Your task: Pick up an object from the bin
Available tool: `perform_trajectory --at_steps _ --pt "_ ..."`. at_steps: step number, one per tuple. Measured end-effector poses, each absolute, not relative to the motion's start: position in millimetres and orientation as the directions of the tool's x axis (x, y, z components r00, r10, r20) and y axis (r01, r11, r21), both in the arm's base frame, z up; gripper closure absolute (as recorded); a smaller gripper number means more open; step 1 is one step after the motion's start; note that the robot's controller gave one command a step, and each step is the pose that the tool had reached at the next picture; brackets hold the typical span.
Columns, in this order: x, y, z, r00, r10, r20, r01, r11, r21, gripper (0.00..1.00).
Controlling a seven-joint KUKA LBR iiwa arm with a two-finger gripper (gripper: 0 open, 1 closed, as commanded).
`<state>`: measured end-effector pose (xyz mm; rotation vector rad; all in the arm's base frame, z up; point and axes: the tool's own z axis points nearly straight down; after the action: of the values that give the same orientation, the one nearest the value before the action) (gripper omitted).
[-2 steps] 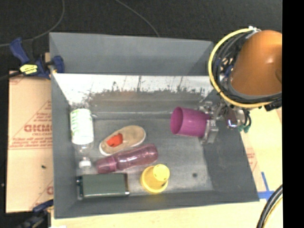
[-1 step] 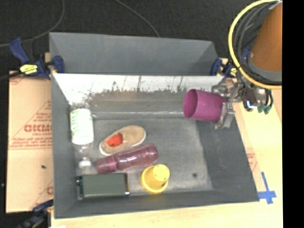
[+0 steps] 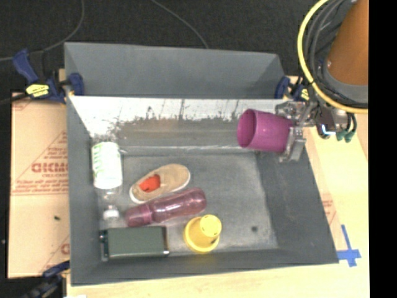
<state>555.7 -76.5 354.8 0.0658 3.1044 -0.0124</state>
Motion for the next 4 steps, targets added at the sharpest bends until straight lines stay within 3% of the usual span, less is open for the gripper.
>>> perform_trajectory --at_steps 1,2,3,4 --pt "562.7 -92 377 -0.997 0.065 -0.032 0.065 0.998 -0.006 0.0" --pt "586.6 -71 475 -0.993 0.107 -0.05 0.107 0.994 -0.005 0.0" --pt "599.1 -82 392 -0.997 0.075 -0.028 0.076 0.997 -0.007 0.0" --pt "610.7 15 469 -0.985 0.165 -0.055 0.166 0.986 -0.001 0.0"
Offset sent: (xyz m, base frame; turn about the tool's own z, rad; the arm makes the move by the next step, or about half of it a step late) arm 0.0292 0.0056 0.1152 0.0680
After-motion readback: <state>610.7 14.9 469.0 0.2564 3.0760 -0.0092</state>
